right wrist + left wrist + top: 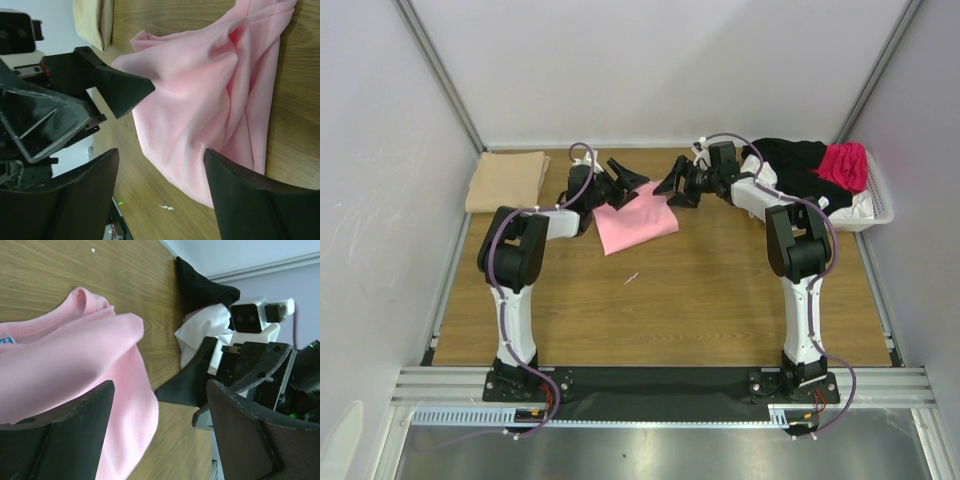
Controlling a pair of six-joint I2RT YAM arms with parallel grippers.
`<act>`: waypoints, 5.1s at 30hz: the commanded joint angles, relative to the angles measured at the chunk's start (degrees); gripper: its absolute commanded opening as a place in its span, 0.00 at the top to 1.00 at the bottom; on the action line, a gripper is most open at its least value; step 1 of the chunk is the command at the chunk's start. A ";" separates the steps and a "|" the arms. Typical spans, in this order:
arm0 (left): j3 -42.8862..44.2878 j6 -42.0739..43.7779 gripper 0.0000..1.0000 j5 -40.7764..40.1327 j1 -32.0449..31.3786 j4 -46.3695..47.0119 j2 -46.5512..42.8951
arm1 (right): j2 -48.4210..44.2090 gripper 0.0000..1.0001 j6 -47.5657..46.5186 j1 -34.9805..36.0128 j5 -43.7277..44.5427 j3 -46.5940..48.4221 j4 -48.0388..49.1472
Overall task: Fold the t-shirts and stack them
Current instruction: Fold the tshirt
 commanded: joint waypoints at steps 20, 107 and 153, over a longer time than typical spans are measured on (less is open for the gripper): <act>14.65 -5.41 0.22 -2.26 1.83 4.87 14.41 | -1.08 0.57 -17.63 1.58 12.17 1.96 -18.94; 11.40 11.75 0.27 6.01 -2.21 -0.85 -0.54 | -9.69 0.64 -12.80 1.75 3.13 -7.35 -8.06; 25.49 15.23 0.27 3.91 -1.07 -19.25 1.26 | -14.62 0.75 -12.36 0.70 8.05 -7.01 -5.95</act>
